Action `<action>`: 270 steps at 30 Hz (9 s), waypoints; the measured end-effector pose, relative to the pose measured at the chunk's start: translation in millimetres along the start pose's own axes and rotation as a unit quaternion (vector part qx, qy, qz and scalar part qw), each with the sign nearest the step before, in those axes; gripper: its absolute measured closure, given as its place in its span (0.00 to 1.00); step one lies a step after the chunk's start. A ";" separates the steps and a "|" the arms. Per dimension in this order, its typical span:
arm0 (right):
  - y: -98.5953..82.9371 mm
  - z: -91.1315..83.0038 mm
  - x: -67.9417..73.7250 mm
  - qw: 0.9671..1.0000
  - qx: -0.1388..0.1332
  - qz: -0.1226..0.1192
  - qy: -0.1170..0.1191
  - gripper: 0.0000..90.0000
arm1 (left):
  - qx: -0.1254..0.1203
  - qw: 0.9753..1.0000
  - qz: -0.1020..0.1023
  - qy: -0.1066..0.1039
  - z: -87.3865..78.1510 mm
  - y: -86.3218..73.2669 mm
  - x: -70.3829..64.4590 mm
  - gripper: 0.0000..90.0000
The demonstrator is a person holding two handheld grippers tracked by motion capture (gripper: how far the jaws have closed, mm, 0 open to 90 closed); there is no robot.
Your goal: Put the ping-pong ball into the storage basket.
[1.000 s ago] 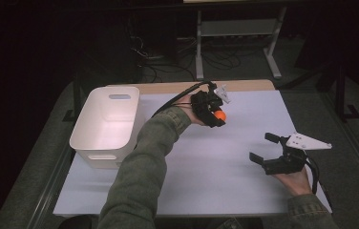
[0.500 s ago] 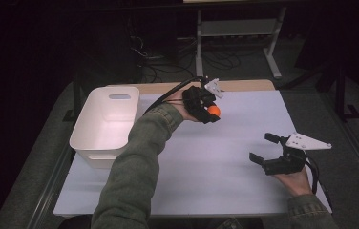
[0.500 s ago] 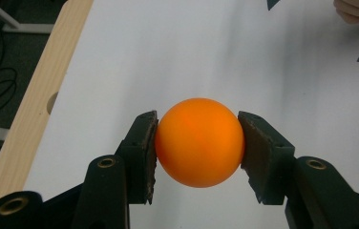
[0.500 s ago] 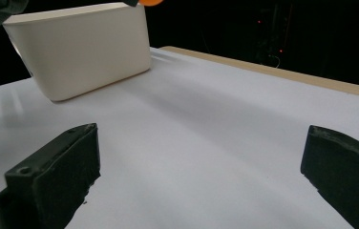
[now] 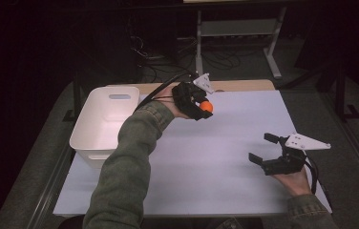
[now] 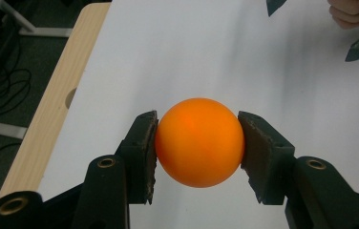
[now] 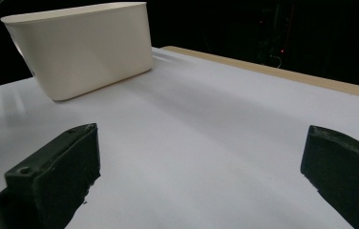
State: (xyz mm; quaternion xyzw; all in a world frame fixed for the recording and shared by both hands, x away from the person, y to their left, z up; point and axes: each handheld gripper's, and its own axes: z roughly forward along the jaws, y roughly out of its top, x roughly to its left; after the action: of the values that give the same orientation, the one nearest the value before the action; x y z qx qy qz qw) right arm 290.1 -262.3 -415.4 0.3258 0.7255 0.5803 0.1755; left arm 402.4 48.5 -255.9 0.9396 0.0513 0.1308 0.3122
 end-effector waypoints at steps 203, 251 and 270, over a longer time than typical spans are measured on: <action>-1.4 7.1 5.9 1.000 0.016 -0.004 0.004 0.00 | 0.249 0.962 -0.110 -0.008 -136.8 -142.1 21.9 0.56; -1.4 5.9 5.9 1.000 0.017 -0.004 0.005 0.00 | 0.241 0.961 -0.129 -0.033 -101.7 -179.9 16.9 0.56; -1.9 5.6 6.0 1.000 0.018 -0.004 0.004 0.00 | 0.239 0.959 -0.142 -0.050 -82.1 -198.9 13.8 0.56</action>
State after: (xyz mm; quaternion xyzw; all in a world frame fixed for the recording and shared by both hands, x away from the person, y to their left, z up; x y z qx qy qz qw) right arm 288.8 -254.4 -417.9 0.3239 0.7380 0.5675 0.1686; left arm 389.9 257.1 -309.0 0.9752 0.1985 0.0220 0.0958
